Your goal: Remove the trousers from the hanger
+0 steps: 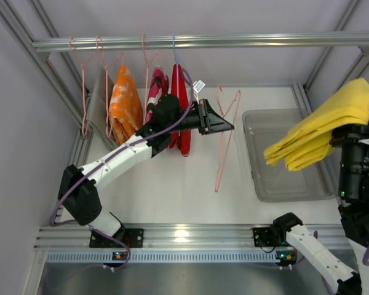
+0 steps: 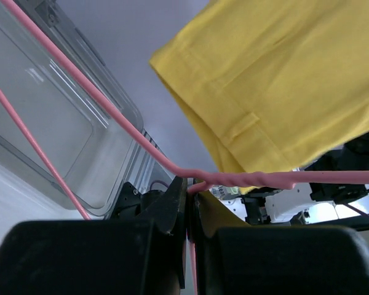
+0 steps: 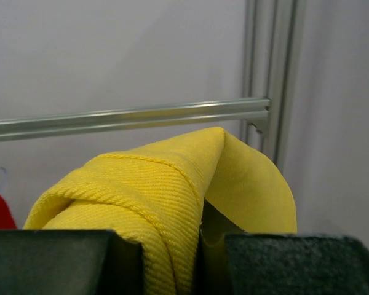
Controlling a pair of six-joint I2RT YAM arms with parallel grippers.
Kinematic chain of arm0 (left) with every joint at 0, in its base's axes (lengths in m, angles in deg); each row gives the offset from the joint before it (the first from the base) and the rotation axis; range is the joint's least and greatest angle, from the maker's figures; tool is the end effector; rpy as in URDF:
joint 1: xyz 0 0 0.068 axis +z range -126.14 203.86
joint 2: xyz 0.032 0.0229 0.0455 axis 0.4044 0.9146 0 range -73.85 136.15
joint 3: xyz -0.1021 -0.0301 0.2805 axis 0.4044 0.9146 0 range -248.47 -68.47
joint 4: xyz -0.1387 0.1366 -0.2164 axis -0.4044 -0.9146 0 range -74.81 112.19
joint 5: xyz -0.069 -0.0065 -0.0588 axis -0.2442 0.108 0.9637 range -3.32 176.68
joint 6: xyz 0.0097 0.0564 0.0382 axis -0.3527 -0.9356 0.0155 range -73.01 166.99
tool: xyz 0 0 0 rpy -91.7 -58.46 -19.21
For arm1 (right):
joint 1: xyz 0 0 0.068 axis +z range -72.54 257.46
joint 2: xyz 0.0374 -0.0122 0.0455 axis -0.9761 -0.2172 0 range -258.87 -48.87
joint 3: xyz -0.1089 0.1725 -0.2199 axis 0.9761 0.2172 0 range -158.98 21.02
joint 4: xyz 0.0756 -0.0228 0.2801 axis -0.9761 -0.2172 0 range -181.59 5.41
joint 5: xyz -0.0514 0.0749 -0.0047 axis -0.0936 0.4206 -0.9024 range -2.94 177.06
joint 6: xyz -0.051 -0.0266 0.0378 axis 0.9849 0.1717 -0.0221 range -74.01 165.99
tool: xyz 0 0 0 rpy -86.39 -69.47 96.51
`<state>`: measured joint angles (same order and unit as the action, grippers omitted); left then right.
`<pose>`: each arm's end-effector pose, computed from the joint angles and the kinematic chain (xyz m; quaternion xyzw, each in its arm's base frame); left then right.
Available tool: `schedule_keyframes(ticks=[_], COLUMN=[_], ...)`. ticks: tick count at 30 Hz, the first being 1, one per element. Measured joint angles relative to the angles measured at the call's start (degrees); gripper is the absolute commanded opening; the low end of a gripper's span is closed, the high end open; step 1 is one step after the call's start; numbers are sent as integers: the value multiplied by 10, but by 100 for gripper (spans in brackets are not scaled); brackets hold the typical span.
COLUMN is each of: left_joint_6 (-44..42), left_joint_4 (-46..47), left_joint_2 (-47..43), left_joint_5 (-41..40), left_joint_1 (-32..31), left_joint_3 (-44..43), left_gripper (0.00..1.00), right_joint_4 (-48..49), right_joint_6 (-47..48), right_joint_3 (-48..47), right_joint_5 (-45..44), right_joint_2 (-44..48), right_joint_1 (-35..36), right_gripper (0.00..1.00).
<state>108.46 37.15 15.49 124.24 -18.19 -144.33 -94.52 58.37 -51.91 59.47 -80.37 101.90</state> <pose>0.2873 -0.3047 0.4024 0.1158 0.6902 -0.6716 0.2433 0.0505 -0.0054 0.5583 0.0475 0.5159 -0.0268 0.8549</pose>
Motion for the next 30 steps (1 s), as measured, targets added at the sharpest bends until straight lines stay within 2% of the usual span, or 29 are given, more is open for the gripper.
schedule_keyframes(ticks=[4,13,20,24,28,30], left_joint_6=[-6,-12,-11,-8,-2,1], left_joint_4=[0,-2,-5,-5,-5,-5], left_joint_2=[-11,-26,-26,-26,-26,-26], left_joint_5=[0,-2,-7,-9,-10,-10], left_joint_1=[3,21,31,31,34,35], left_joint_3=[0,0,0,0,0,0], left_gripper=[0,0,0,0,0,0], right_joint_4=[-41,-78,-98,-66,-36,-6], right_joint_6=[34,121,136,145,151,151], right_joint_3=[51,240,306,363,435,457], right_joint_5=[-70,-205,-208,-207,-208,-207], right_joint_2=[41,94,148,153,116,62], right_joint_1=[-16,-19,-19,-20,-20,-20], right_gripper=[0,0,0,0,0,0])
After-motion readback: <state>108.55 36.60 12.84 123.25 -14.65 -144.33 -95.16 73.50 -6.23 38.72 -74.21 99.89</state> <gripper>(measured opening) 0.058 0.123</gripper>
